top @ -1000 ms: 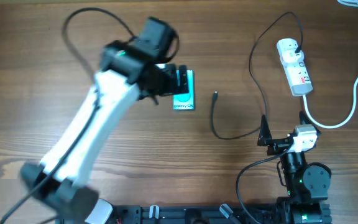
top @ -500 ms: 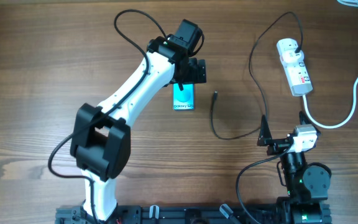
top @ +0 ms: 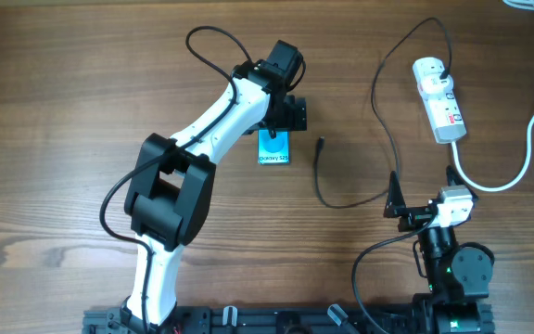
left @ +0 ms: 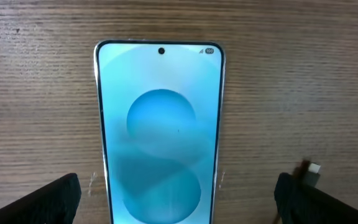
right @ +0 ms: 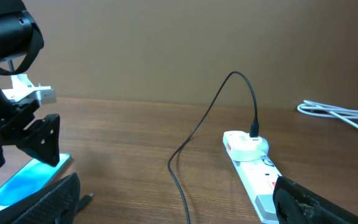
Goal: Plug charger to phone and switch on socket
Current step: 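Reach the left gripper over the blue phone and lower onto it, then close the left gripper on the phone's bottom edge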
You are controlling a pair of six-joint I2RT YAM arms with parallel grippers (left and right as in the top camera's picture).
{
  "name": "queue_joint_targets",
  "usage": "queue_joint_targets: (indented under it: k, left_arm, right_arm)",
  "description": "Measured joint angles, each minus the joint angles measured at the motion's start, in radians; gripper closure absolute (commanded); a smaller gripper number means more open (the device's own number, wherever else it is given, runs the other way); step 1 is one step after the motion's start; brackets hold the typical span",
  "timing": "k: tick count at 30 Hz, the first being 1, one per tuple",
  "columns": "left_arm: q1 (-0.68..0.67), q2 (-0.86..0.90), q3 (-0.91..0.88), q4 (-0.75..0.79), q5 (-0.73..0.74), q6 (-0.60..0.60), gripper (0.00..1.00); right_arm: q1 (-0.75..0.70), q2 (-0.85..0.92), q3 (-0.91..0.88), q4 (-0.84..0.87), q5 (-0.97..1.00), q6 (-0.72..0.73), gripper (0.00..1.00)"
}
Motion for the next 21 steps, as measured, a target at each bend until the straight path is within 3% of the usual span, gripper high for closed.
queue_joint_targets:
  k: [21]
  left_arm:
    - [-0.029,0.028,-0.094,0.116,-0.075,-0.001,0.00]
  right_arm:
    - [0.000,0.000,0.000,0.000,0.000,0.000,0.00]
